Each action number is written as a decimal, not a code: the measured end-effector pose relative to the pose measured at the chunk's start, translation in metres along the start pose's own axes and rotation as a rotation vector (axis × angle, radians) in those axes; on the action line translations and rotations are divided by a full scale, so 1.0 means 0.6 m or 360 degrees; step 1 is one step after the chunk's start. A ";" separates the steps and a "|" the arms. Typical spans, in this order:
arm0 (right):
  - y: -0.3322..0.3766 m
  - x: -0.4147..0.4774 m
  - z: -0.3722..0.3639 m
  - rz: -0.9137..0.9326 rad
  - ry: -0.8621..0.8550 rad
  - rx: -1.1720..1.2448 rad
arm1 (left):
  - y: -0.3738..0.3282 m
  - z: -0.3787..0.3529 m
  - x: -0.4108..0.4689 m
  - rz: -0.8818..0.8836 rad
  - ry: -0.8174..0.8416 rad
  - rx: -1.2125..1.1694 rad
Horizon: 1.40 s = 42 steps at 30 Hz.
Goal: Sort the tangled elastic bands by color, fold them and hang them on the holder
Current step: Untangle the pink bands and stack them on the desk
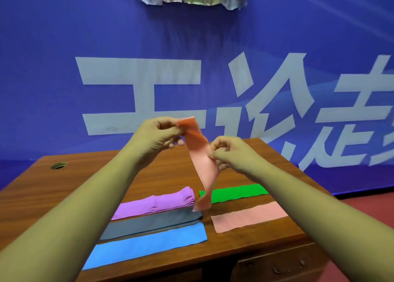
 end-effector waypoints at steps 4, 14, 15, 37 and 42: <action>0.024 -0.006 0.035 0.0146 -0.0172 0.0053 | -0.002 -0.016 0.001 -0.0032 0.0015 0.0273; 0.075 -0.008 0.065 0.0175 -0.0312 -0.0085 | 0.026 -0.080 -0.003 -0.0007 0.0288 0.0173; 0.064 -0.004 0.062 0.0098 -0.0241 -0.0063 | 0.028 -0.081 -0.003 -0.0023 0.0293 0.0191; 0.019 0.010 0.175 -0.0082 -0.0516 0.0048 | 0.187 -0.142 -0.059 0.0502 0.0472 0.0026; -0.098 0.001 0.250 -0.0374 -0.0808 0.0237 | 0.241 -0.151 -0.082 0.0607 0.0520 0.0083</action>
Point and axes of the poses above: each hand's wrist, its own x-axis towards the middle knuckle, its own z-axis out of the back of the hand, y = z × x, the point moved 10 cm from there along x, towards the middle knuckle, and after that the axes turned 7 degrees about -x, right-handed, at the moved point
